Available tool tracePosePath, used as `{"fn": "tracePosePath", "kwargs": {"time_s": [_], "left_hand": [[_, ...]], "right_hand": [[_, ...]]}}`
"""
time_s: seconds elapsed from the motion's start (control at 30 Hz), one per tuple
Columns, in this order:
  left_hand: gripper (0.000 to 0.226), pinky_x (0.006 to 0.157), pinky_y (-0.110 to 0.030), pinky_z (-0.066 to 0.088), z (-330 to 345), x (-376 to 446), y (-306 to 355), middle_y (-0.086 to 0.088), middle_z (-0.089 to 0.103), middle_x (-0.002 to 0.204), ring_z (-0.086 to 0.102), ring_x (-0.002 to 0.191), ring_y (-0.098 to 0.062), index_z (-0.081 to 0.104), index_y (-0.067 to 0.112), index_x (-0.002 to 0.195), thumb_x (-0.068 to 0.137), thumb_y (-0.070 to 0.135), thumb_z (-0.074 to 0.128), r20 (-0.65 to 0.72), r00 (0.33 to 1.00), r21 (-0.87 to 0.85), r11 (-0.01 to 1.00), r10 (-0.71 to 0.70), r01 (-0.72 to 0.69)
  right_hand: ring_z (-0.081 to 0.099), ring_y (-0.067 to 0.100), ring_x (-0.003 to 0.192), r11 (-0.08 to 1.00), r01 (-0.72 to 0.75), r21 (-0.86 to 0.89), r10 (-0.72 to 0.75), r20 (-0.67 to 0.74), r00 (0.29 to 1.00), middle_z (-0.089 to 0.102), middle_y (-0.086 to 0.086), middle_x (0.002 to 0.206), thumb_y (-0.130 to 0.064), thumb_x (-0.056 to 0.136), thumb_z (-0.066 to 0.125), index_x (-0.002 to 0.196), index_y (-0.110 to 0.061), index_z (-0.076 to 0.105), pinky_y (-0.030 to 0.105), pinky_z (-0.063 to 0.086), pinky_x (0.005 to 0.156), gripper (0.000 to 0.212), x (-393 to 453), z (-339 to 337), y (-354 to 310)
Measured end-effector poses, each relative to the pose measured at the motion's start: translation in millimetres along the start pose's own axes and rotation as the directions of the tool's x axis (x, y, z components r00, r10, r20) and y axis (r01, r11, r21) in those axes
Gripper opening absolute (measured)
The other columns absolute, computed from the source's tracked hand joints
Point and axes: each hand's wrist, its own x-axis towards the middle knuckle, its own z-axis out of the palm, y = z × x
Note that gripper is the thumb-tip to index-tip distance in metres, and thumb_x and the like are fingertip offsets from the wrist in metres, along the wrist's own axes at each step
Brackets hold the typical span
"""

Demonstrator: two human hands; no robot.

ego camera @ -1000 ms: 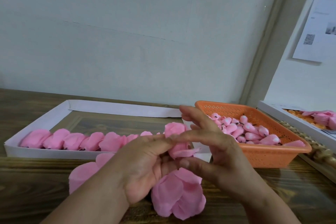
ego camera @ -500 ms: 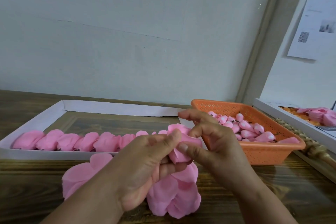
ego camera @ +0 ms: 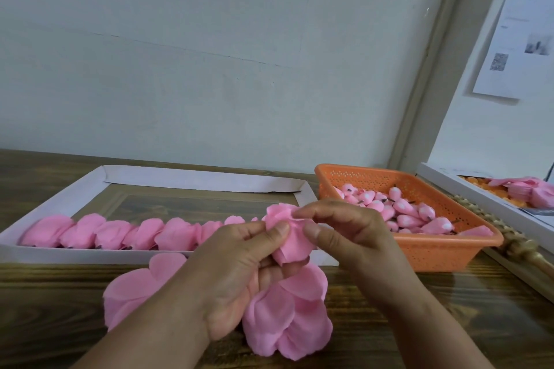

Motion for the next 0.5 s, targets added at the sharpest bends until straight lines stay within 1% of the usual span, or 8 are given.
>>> {"fn": "tracePosePath", "kwargs": {"time_s": [0.07,0.1,0.17,0.23,0.3,0.33,0.43,0.5], "left_hand": [[0.037,0.069,-0.029,0.060,0,0,-1,-0.019,0.073,0.099,0.072,0.088,-0.025,0.067,-0.007,0.103,0.074,0.015,0.062,-0.004,1.000,0.006,1.000,-0.010,0.011],[0.036,0.064,-0.027,0.059,1,-1,-2,-0.020,0.073,0.096,0.073,0.084,-0.025,0.068,-0.007,0.100,0.072,0.014,0.063,-0.005,1.000,0.009,1.000,-0.020,0.020],[0.033,0.060,-0.025,0.057,1,-1,-3,-0.021,0.073,0.093,0.073,0.081,-0.026,0.071,-0.007,0.094,0.071,0.014,0.064,-0.001,0.999,0.000,0.999,-0.040,0.040],[0.036,0.062,-0.027,0.058,0,-1,-2,-0.023,0.072,0.098,0.072,0.084,-0.028,0.070,-0.008,0.098,0.070,0.015,0.065,0.013,0.998,-0.024,0.998,-0.059,0.059],[0.043,0.064,-0.028,0.059,-2,0,-2,-0.025,0.070,0.102,0.072,0.086,-0.031,0.066,-0.010,0.103,0.070,0.016,0.064,0.019,0.996,-0.047,0.995,-0.084,0.085],[0.043,0.063,-0.028,0.059,-3,1,-2,-0.027,0.070,0.102,0.072,0.085,-0.032,0.066,-0.011,0.103,0.069,0.016,0.064,0.021,0.995,-0.056,0.993,-0.099,0.100],[0.039,0.062,-0.029,0.060,-4,1,-1,-0.028,0.069,0.098,0.072,0.080,-0.032,0.069,-0.013,0.096,0.069,0.015,0.064,0.043,0.989,-0.087,0.986,-0.140,0.143],[0.036,0.063,-0.028,0.060,-3,2,-2,-0.027,0.069,0.095,0.071,0.079,-0.032,0.070,-0.012,0.093,0.070,0.014,0.063,0.065,0.986,-0.108,0.981,-0.154,0.160]], "right_hand": [[0.064,0.023,0.084,1.000,-0.007,0.005,0.008,-0.069,0.998,0.071,0.007,0.084,-0.019,0.081,0.065,0.085,-0.017,0.072,0.037,0.052,0.076,0.009,0,6,2],[0.063,0.026,0.079,1.000,-0.010,0.009,0.010,-0.099,0.995,0.069,0.009,0.080,-0.019,0.081,0.067,0.080,-0.014,0.071,0.039,0.051,0.073,0.006,1,8,3],[0.058,0.026,0.071,1.000,-0.016,0.021,0.019,-0.134,0.991,0.065,0.014,0.072,-0.021,0.080,0.070,0.074,-0.008,0.068,0.041,0.049,0.068,0.015,0,10,5],[0.056,0.018,0.069,0.997,-0.008,0.080,0.016,-0.100,0.995,0.062,0.013,0.069,-0.024,0.079,0.069,0.072,-0.008,0.067,0.032,0.048,0.066,0.017,0,8,4],[0.056,0.012,0.070,0.989,-0.003,0.147,0.008,-0.027,1.000,0.061,0.005,0.069,-0.028,0.077,0.064,0.075,-0.007,0.065,0.023,0.047,0.065,0.021,0,4,2],[0.055,0.010,0.070,0.988,-0.009,0.152,0.010,-0.003,1.000,0.060,0.001,0.070,-0.029,0.076,0.062,0.076,-0.005,0.064,0.020,0.046,0.065,0.024,0,1,2],[0.054,0.015,0.070,0.994,-0.018,0.107,0.016,0.020,1.000,0.058,0.008,0.070,-0.029,0.074,0.057,0.074,0.003,0.060,0.025,0.046,0.066,0.032,0,-3,3],[0.053,0.021,0.069,0.992,-0.018,0.127,0.018,-0.001,1.000,0.057,0.013,0.069,-0.026,0.071,0.058,0.069,0.003,0.059,0.030,0.045,0.067,0.030,0,-3,4]]}}
